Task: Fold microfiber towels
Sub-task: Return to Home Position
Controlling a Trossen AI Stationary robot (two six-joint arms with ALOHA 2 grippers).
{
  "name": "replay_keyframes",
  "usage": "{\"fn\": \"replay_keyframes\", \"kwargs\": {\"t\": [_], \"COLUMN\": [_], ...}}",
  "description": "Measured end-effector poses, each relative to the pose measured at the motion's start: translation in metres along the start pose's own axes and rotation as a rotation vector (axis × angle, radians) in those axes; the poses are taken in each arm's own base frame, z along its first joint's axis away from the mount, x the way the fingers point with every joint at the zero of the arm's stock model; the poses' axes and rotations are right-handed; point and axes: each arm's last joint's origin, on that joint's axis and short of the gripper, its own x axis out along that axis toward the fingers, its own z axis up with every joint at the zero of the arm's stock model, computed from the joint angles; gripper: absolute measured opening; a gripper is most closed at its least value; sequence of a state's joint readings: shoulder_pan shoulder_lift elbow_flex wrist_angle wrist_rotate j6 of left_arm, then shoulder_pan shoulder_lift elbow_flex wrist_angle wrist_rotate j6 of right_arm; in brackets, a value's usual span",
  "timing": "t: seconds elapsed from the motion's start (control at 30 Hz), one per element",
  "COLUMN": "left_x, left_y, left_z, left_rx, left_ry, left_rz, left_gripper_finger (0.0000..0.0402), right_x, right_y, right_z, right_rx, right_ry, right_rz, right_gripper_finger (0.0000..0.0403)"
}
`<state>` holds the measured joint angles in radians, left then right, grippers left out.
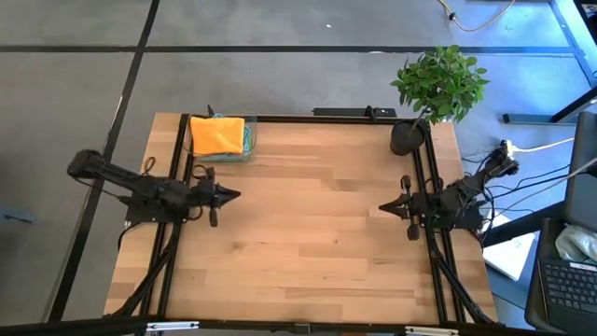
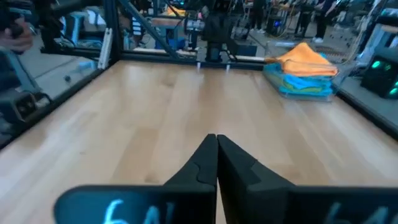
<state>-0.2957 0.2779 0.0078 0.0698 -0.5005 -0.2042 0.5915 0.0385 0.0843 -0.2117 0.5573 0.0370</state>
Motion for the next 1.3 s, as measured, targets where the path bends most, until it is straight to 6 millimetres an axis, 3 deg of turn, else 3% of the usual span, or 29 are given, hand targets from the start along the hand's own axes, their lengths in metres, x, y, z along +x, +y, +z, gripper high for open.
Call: {"fn": "replay_keyframes", "kwargs": {"t": [0.2,0.37,0.57,0.77,0.83,0.93,1.13,1.3], "left_x": [-0.018,-0.017,-0.016,-0.016,-0.016,-0.016,-0.015,-0.015], "left_y": [0.005,0.006,0.009,0.01,0.01,0.01,0.009,0.011], "left_z": [0.021,0.021,0.021,0.022,0.022,0.022,0.021,0.021], "left_rx": [0.077,0.077,0.064,0.046,0.057,0.057,0.044,0.061], "left_ry": [-0.239,-0.225,-0.231,-0.229,-0.229,-0.23,-0.222,-0.231], "left_rz": [-0.044,-0.033,-0.017,-0.035,-0.031,-0.022,-0.058,0.029], "left_gripper_finger": [0.0,0.0,0.0,0.0,0.0,0.0,0.0,0.0], "right_x": [-0.002,0.001,0.003,0.01,0.012,0.012,0.012,0.011], "right_y": [0.003,0.01,-0.003,-0.015,-0.019,-0.023,-0.021,-0.021], "right_z": [0.005,0.005,0.018,0.006,0.003,0.004,0.001,0.006], "right_rx": [-0.024,-0.121,-0.147,-0.14,-0.129,-0.102,-0.089,-0.086], "right_ry": [-0.092,-0.255,-0.39,-0.262,-0.228,-0.229,-0.205,-0.258], "right_rz": [0.055,0.254,0.186,0.187,0.108,0.059,0.137,0.141], "right_gripper_finger": [0.001,0.0005,0.0003,0.0004,0.0004,0.0004,0.0004,0.0005]}}
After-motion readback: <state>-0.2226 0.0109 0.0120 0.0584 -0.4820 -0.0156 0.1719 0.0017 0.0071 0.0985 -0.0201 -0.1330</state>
